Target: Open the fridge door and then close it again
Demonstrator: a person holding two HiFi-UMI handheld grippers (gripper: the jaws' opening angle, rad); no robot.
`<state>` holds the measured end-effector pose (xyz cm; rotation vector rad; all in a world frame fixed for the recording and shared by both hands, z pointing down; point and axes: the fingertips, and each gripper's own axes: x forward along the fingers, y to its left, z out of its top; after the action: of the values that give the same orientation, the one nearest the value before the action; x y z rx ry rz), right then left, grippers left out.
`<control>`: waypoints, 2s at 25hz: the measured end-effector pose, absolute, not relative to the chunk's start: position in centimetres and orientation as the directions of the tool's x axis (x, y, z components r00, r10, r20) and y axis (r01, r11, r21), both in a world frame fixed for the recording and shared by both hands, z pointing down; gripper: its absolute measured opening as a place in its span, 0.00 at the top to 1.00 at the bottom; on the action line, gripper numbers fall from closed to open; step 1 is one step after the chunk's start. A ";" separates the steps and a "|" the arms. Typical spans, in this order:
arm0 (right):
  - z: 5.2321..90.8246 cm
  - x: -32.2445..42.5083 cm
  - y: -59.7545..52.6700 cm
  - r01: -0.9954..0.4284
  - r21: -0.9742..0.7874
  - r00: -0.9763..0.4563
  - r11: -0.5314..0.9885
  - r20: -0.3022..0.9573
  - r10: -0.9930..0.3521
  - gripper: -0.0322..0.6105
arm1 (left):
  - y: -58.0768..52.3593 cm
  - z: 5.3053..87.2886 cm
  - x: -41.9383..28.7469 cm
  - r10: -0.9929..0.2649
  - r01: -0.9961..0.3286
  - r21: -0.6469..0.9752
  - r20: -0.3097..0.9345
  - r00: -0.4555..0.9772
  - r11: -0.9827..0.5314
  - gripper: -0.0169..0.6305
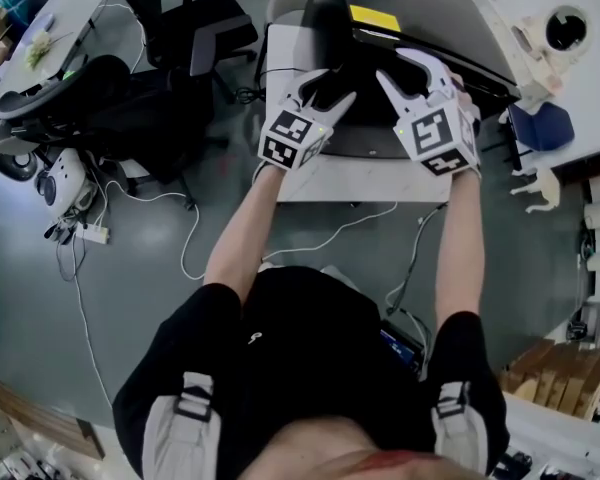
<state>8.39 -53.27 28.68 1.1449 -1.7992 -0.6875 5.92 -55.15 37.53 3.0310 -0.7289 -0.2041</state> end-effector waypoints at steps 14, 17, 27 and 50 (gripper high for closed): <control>28.4 8.2 -52.7 -0.378 0.811 -0.198 0.447 0.401 -0.894 0.78 | -54.8 37.3 5.6 -0.524 -0.518 0.089 -0.069 0.849 -0.851 0.65; 28.4 8.0 -51.3 -0.363 0.797 -0.234 0.482 0.423 -0.875 0.78 | -53.2 37.1 5.1 -0.527 -0.520 0.090 -0.106 0.843 -0.850 0.65; 28.7 8.8 -41.5 -0.322 0.800 -0.369 0.506 0.386 -0.845 0.76 | -41.6 37.5 5.1 -0.536 -0.536 0.036 -0.103 0.838 -0.844 0.67; 28.5 24.2 -16.8 -0.353 0.843 -0.463 0.407 0.221 -0.858 0.76 | -12.6 38.0 21.3 -0.615 -0.613 -0.092 -0.008 0.789 -0.785 0.67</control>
<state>24.23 -16.76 28.52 1.0275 -2.0033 -0.9796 21.27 -12.62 38.03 3.0555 -1.0513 0.0366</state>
